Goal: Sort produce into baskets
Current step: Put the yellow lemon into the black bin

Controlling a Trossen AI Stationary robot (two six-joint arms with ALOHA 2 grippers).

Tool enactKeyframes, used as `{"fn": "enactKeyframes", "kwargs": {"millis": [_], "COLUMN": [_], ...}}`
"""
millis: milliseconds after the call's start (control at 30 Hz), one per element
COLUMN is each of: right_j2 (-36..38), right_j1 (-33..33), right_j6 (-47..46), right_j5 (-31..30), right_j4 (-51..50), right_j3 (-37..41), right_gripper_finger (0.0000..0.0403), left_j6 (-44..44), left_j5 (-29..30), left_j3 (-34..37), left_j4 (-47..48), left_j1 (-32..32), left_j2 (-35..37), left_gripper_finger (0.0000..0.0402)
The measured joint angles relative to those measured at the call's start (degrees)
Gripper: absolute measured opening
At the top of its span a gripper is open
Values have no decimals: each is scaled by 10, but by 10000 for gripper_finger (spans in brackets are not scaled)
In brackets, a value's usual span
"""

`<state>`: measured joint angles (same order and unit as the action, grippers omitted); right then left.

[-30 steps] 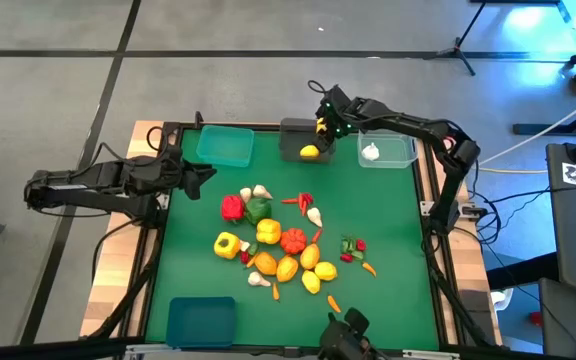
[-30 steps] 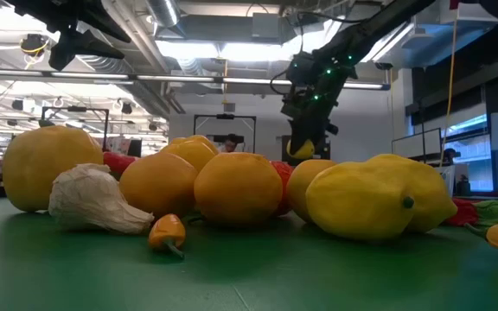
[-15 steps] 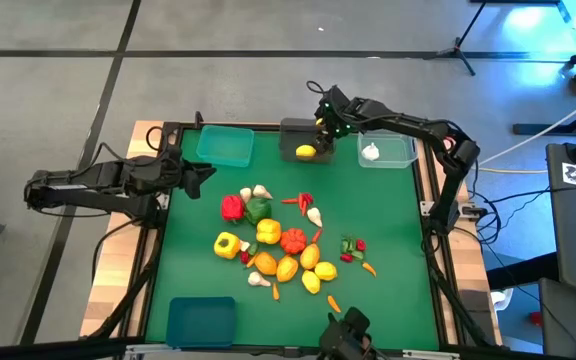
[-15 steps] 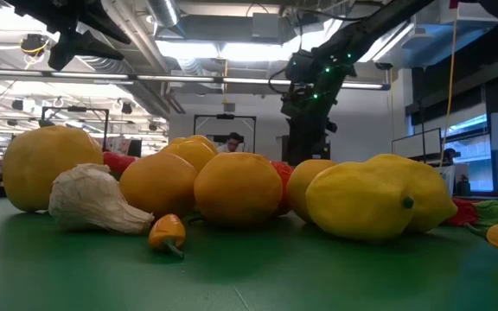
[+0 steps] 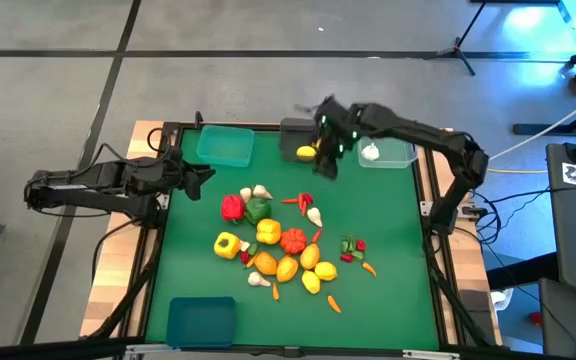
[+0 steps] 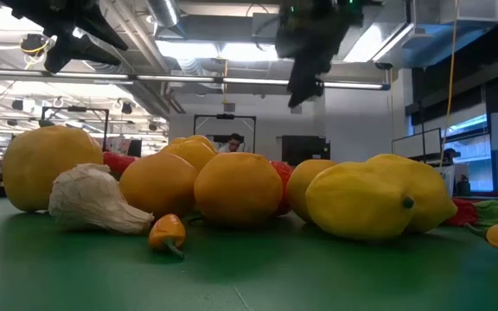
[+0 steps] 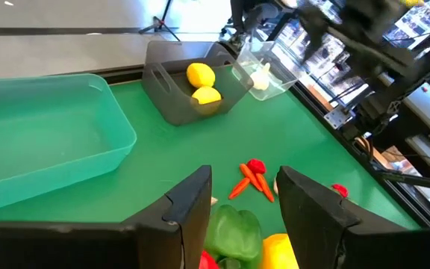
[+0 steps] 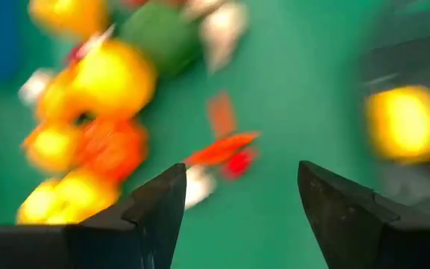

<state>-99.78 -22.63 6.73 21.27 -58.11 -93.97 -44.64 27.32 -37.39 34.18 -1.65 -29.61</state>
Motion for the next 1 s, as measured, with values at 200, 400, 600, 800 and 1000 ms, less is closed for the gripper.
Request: {"fn": "enactKeyframes", "kwargs": {"millis": [200, 400, 600, 800, 1000], "right_j2": [8, 66, 102, 99, 72], "right_j1": [147, 275, 383, 391, 393], "right_j6": [-33, -180, -290, -274, -308], "right_j5": [7, -14, -116, -130, -122], "right_j4": [-54, 49, 191, 221, 238], "right_j3": [54, 200, 292, 294, 295], "right_gripper_finger": [253, 253, 253, 253, 288], "left_j6": [0, 0, -2, -28, -30], "left_j5": [0, 0, 0, 0, -12], "left_j3": [0, 0, 0, 0, 0], "left_j4": [0, 14, 16, 16, 17], "left_j1": [0, 0, 0, 0, 0], "left_j2": [0, 0, 0, 0, 0], "left_gripper_finger": [151, 151, 151, 151, 151]}}
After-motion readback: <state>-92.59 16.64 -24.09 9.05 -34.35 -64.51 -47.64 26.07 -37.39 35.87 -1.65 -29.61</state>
